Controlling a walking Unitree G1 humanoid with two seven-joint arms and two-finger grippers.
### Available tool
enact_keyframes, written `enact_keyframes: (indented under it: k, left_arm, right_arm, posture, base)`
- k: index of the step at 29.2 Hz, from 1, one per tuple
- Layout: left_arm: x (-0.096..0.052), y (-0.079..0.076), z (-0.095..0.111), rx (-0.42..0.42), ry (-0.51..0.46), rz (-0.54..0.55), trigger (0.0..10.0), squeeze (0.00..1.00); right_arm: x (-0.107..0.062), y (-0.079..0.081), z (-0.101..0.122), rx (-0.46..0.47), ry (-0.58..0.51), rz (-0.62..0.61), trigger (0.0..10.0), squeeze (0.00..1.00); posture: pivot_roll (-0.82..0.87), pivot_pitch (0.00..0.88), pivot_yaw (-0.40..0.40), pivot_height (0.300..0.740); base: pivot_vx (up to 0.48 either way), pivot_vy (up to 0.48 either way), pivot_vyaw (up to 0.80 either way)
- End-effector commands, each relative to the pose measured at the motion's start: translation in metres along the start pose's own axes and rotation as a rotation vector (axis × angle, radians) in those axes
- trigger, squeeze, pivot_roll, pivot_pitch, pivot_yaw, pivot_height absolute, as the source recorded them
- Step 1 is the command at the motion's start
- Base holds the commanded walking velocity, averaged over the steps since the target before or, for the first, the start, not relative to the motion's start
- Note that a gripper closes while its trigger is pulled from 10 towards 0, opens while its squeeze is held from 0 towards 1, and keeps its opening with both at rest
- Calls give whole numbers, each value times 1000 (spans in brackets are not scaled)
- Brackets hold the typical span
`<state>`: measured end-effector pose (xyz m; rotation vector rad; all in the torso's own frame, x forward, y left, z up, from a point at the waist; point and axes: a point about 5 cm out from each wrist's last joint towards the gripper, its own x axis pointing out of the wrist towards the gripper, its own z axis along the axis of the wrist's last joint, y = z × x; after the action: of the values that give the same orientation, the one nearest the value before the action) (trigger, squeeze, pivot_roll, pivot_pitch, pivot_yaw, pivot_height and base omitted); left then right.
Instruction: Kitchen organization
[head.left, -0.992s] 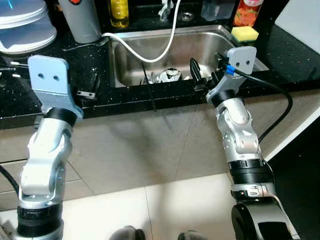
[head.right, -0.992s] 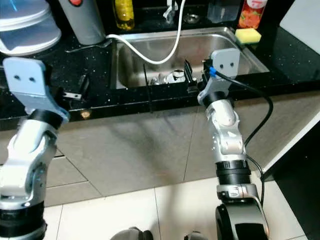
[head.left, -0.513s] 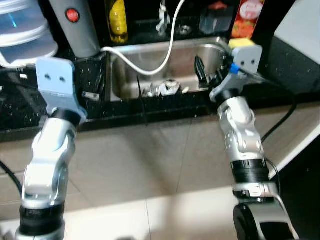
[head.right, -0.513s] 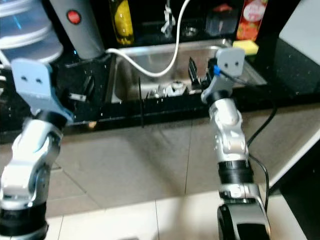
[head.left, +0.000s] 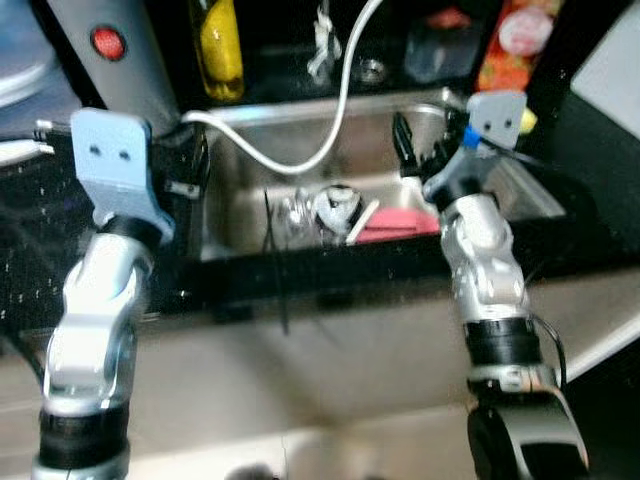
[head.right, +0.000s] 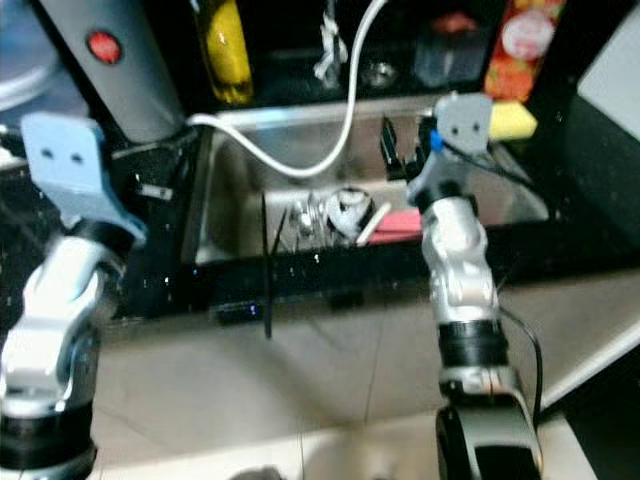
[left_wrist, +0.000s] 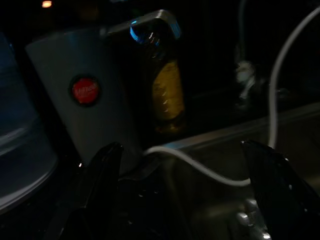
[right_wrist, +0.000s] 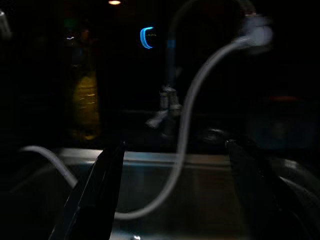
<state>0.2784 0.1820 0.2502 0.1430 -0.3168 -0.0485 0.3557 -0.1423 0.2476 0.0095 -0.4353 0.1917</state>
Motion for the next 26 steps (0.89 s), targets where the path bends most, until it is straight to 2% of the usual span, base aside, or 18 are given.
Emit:
enact_keyframes:
  k: [1,10,15,17,19,21,22,25,26]
  left_arm:
    - [0,1,-2,12,15,6,10000,0]
    - [0,0,-1,4,12,11,10000,0]
    - [1,-1,8,-22,29,-33,10000,0]
    - [2,0,8,15,73,-27,10000,0]
    - [2,-1,8,-9,112,-32,10000,0]
    - [0,-1,3,21,198,-25,10000,0]
    - [-3,1,-2,-1,263,-3,10000,0]
    - [-7,8,-5,-68,326,64,10000,0]
    - [-12,15,-7,-57,367,118,10000,0]
  right_arm:
    - [0,-2,1,-7,-3,-6,10000,0]
    - [0,-2,1,-7,-6,-4,10000,0]
    - [2,-2,4,-16,-13,9,10000,0]
    - [3,-2,5,-29,-7,28,10000,0]
    - [4,-1,4,-54,12,46,10000,0]
    - [5,-2,4,-68,24,55,10000,0]
    - [6,-4,3,-92,42,61,10000,0]
    - [5,-8,2,-102,50,66,10000,0]
    - [5,-9,2,-104,54,66,10000,0]
  posture:
    - [69,49,45,740]
    - [69,46,44,740]
    - [74,43,42,740]
    - [76,43,42,740]
    - [80,42,41,740]
    - [86,43,42,740]
    - [88,44,42,740]
    - [98,50,41,740]
    - [104,57,41,740]
  base:
    - [0,0,0]
    - [0,0,0]
    - [0,0,0]
    - [0,0,0]
    - [0,0,0]
    - [0,0,0]
    - [0,0,0]
    - [0,0,0]
    - [0,0,0]
